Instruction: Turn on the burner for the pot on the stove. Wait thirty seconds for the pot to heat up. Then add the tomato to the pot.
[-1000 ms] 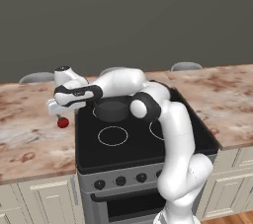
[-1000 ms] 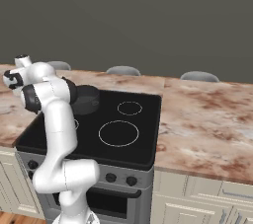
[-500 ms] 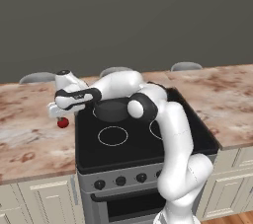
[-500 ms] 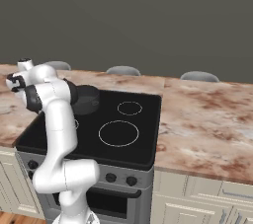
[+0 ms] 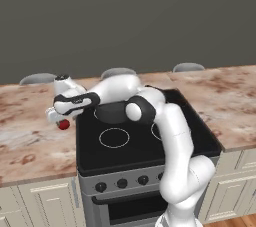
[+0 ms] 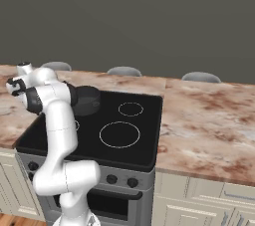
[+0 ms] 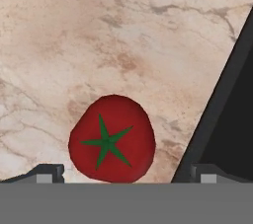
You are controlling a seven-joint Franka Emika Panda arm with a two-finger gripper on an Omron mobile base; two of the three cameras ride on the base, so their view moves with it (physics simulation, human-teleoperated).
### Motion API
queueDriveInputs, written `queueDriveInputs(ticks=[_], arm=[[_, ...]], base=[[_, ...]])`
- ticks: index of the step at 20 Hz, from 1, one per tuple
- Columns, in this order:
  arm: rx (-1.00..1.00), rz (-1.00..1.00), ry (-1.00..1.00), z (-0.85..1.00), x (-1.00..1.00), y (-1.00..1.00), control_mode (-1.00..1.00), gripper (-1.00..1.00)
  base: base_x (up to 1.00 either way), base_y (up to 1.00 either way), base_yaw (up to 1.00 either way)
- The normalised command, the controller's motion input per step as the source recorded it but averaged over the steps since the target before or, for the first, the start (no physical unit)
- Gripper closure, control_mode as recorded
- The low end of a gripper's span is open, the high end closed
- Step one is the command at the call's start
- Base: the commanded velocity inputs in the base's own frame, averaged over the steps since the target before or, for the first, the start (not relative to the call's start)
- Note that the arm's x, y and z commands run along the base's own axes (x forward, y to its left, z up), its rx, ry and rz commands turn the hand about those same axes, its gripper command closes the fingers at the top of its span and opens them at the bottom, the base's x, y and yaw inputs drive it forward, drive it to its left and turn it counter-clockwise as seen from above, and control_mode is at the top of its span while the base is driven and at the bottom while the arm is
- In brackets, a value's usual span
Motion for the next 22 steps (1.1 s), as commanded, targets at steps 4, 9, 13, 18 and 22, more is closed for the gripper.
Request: queueDriveInputs(ticks=[4, 9, 13, 18, 22], arm=[[0.0, 0.03, 0.0, -0.18, 0.06, 0.01, -1.0, -1.0], [0.0, 0.02, 0.0, -0.18, 0.08, 0.0, -1.0, -1.0], [0.0, 0.03, 0.0, -0.16, 0.04, 0.0, -1.0, -1.0], [0.0, 0.03, 0.0, -0.19, 0.0, 0.0, -1.0, -1.0], [0.0, 0.01, 0.0, -0.2, -0.02, 0.0, -1.0, -1.0]], base=[[0.0, 0.0, 0.0], [0.0, 0.0, 0.0], [0.0, 0.0, 0.0], [0.0, 0.0, 0.0], [0.0, 0.0, 0.0]])
